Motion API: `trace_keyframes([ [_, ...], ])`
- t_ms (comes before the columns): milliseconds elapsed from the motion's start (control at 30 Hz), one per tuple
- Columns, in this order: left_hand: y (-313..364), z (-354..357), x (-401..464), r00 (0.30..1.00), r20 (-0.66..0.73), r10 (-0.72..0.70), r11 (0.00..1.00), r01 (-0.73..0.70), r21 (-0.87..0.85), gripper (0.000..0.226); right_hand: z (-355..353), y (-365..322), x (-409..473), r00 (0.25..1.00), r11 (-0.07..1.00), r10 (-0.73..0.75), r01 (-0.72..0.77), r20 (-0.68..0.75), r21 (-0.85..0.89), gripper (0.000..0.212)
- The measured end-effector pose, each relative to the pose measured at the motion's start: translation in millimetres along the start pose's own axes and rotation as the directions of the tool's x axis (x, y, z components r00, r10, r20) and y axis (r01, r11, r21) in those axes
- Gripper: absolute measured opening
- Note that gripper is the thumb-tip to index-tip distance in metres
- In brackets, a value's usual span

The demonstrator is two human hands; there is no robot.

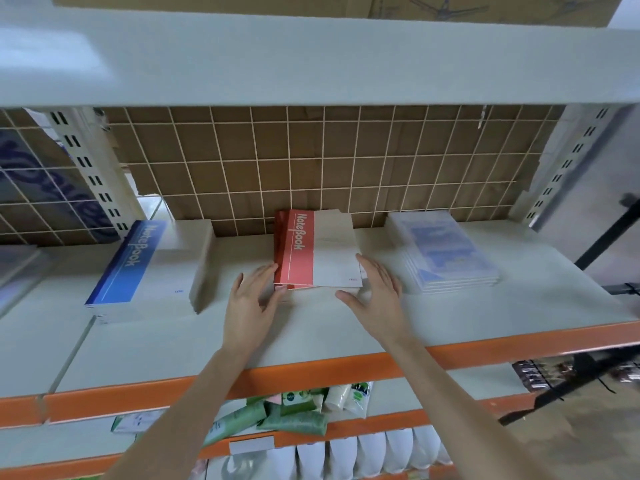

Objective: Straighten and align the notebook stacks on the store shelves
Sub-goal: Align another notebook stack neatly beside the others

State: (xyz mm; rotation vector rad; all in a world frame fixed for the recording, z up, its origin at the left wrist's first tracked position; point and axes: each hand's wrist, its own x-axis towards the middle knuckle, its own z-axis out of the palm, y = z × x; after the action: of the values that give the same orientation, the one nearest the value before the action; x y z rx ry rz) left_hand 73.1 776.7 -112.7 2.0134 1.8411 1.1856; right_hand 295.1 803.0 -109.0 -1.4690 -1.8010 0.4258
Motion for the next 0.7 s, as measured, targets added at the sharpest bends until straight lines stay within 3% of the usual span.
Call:
trace_keyframes([
  [367, 1.9, -2.4, -2.2, 1.000, -0.002, 0.012, 0.998, -0.012, -0.058, 0.043, 3.9, 2.9, -2.0, 0.998, 0.999, -0.052, 0.052, 0.021, 0.009, 0.064],
  [500, 2.0, -2.6, -2.2, 0.999, -0.035, 0.019, 1.000, -0.018, 0.004, 0.037, 2.9, 4.6, -2.3, 0.999, 0.999, -0.038, 0.038, 0.011, 0.037, 0.058],
  [700, 4.4, -3.0, -2.9, 0.995, -0.082, 0.065, 0.997, -0.061, 0.052, 0.029, -0.5, 4.3, -1.0, 0.992, 0.999, -0.020, 0.025, -0.123, 0.039, 0.035],
])
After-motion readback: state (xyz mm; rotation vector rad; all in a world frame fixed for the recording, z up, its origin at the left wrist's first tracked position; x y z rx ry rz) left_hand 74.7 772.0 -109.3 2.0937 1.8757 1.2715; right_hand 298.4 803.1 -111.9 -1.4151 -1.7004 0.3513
